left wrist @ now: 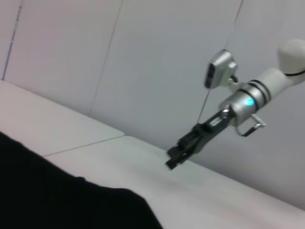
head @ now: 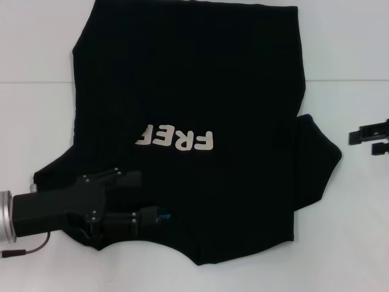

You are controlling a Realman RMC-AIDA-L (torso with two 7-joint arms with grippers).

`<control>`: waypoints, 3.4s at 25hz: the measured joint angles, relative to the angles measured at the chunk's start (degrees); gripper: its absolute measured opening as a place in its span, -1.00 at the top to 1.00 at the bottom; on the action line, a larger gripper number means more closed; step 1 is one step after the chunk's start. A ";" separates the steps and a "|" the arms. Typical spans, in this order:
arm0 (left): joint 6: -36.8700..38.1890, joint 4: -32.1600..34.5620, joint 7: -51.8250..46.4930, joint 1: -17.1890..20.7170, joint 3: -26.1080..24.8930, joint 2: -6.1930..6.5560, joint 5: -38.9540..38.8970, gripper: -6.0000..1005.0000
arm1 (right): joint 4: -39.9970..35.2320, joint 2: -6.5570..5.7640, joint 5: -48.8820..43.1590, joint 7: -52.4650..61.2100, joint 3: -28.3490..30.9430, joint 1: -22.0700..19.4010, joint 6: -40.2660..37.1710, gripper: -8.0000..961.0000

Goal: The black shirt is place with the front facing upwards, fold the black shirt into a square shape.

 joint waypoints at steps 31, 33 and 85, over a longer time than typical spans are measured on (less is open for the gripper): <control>0.85 0.42 0.28 -0.11 -0.07 -0.10 -0.25 -0.89 | 13.18 1.67 -2.69 0.97 -4.46 4.31 11.48 -0.61; 0.83 0.42 0.28 -0.11 -0.05 -0.10 -0.28 -0.89 | 13.27 2.06 -2.73 0.82 -4.64 4.60 11.88 -0.61; 1.20 0.37 0.02 0.05 -0.36 -0.18 -0.37 -0.89 | 14.89 3.31 -2.76 1.03 -7.97 6.00 18.06 0.87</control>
